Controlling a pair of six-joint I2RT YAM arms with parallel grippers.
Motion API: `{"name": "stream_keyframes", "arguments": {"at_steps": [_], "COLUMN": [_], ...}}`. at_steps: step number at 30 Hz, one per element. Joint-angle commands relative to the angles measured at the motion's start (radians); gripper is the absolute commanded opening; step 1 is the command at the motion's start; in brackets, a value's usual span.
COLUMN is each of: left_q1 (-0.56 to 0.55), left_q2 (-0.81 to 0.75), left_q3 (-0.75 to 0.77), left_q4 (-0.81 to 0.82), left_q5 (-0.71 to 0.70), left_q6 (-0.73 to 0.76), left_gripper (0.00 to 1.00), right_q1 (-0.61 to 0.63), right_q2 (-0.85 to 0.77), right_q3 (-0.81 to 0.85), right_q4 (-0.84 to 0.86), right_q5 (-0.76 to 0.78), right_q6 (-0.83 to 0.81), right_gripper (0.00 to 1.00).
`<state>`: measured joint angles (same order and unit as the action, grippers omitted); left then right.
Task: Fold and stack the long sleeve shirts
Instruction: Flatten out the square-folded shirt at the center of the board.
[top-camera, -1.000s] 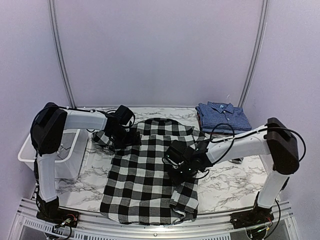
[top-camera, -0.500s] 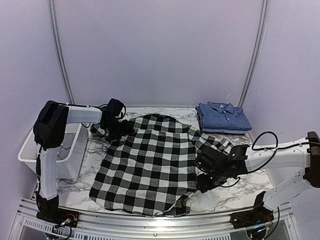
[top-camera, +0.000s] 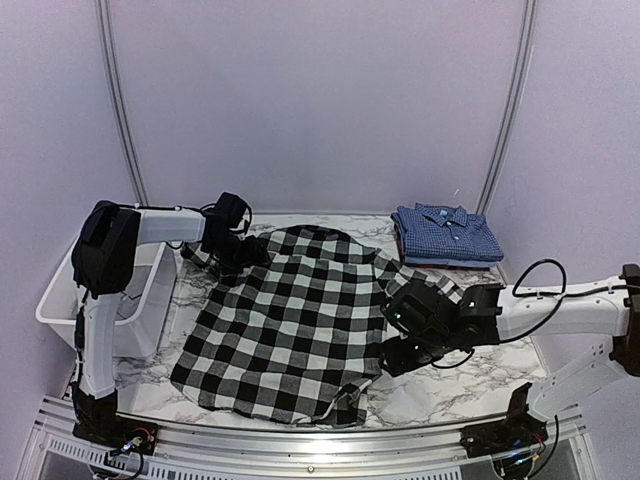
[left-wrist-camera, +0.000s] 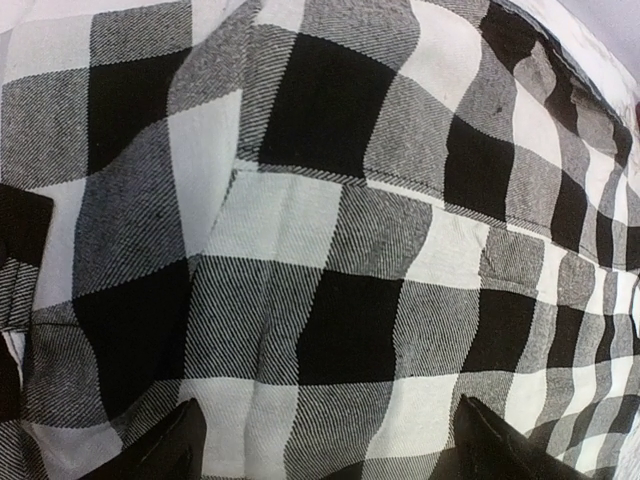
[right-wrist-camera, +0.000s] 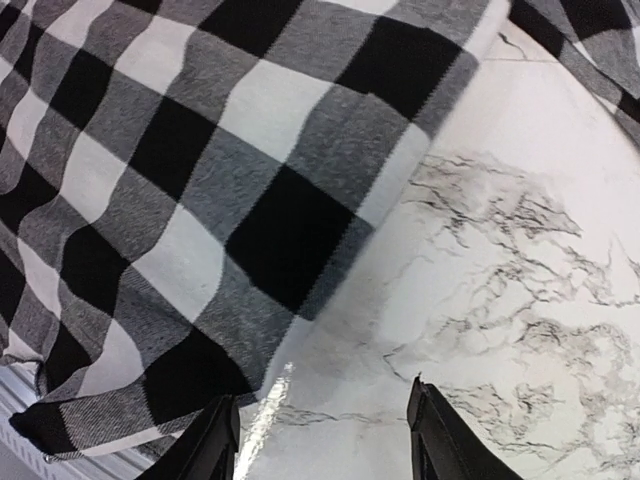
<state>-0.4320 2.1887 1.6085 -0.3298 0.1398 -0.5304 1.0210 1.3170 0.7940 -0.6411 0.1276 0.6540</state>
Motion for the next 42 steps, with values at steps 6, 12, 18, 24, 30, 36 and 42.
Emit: {"name": "stream_keyframes", "arguments": {"at_steps": [6,12,18,24,30,36,42], "left_q1": [-0.007,-0.006,0.002,0.006,0.009,0.013,0.023], "left_q2": [-0.019,-0.001,0.001,0.006,0.009,0.019,0.037], "left_q3": [0.049,0.063,0.064,0.062,0.064,0.065,0.071], "left_q4": [-0.067,-0.080,-0.086,-0.089,-0.089,-0.089,-0.090], "left_q5": [0.009,0.006,0.000,-0.002,-0.002,-0.006,-0.012], "left_q6": [0.043,0.049,0.053,0.054,0.053,0.051,0.049], "left_gripper": [0.89,0.89,0.89,0.89,0.89,0.89,0.89], "right_q1": [0.258,0.375,0.405,0.405,0.406,0.406,0.412], "right_q2": [-0.028,-0.045,0.024,0.101,0.157,0.159,0.120], "right_q3": [0.014,-0.001,0.018,0.047,0.069,0.096,0.071], "right_q4": [0.066,0.095,0.121,0.177,0.187,0.103,0.022], "right_q5": [0.040,0.068,0.140,0.175,0.192,0.256,0.221], "right_q6": [0.022,0.068,0.137,0.176,0.206,0.238,0.240], "right_gripper": [0.52,0.53,0.55,0.56,0.54,0.25,0.01]}}
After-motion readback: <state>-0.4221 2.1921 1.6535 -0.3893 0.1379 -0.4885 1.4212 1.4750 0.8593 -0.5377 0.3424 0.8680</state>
